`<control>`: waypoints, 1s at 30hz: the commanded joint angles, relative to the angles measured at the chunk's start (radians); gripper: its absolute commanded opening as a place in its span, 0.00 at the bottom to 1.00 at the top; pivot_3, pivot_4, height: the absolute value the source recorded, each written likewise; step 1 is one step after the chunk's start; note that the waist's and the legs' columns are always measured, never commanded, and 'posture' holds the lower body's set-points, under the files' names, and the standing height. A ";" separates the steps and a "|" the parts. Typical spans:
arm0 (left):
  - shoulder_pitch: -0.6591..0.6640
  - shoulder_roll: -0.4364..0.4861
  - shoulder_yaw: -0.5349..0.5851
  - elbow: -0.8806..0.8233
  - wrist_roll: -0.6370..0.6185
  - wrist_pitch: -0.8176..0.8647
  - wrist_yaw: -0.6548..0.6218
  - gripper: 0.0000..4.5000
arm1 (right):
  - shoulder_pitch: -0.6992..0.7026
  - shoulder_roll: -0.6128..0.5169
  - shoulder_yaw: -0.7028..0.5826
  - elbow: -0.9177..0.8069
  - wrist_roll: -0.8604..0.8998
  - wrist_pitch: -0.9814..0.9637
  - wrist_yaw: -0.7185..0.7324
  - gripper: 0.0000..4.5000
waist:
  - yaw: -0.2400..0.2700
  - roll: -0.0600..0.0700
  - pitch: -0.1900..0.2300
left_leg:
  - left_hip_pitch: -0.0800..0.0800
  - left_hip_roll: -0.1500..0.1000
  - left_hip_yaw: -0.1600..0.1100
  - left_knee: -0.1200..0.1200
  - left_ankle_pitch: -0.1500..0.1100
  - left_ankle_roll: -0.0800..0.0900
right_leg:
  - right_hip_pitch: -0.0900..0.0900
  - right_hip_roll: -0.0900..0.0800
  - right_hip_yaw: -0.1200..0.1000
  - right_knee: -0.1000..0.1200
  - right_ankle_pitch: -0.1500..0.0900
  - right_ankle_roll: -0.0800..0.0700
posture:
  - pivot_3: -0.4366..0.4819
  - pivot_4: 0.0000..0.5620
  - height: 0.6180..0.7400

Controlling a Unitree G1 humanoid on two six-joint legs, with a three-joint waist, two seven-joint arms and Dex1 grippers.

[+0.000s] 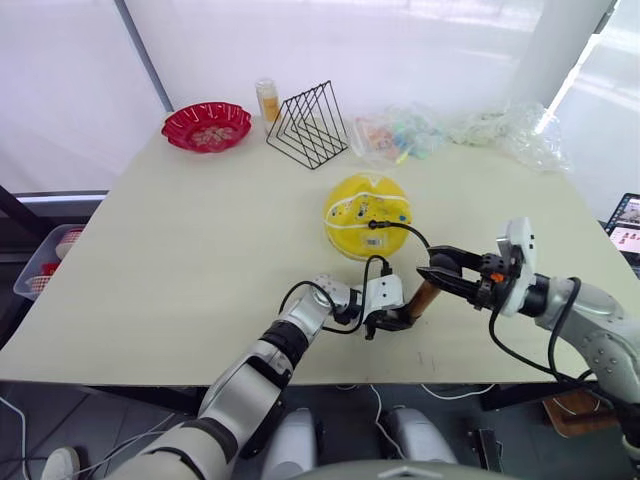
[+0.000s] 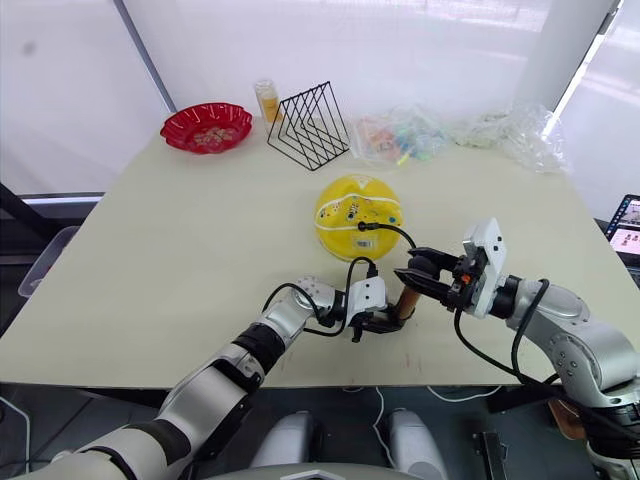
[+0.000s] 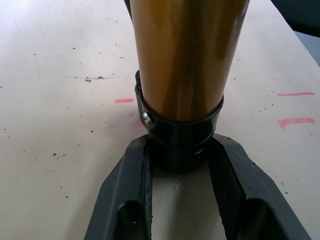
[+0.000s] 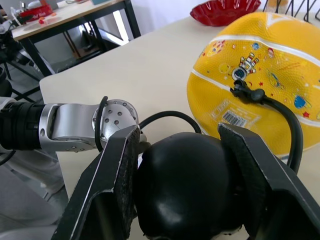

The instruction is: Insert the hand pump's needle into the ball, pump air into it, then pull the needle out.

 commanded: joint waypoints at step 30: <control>0.059 0.041 -0.063 0.103 0.087 0.036 -0.004 0.25 | -0.329 -0.228 -0.276 0.063 0.416 0.410 -0.170 0.45 | 0.002 0.003 0.007 | -0.007 -0.001 0.000 -0.003 0.000 0.000 | -0.005 -0.004 0.000 -0.002 0.002 -0.003 | 0.48 0.27 0.96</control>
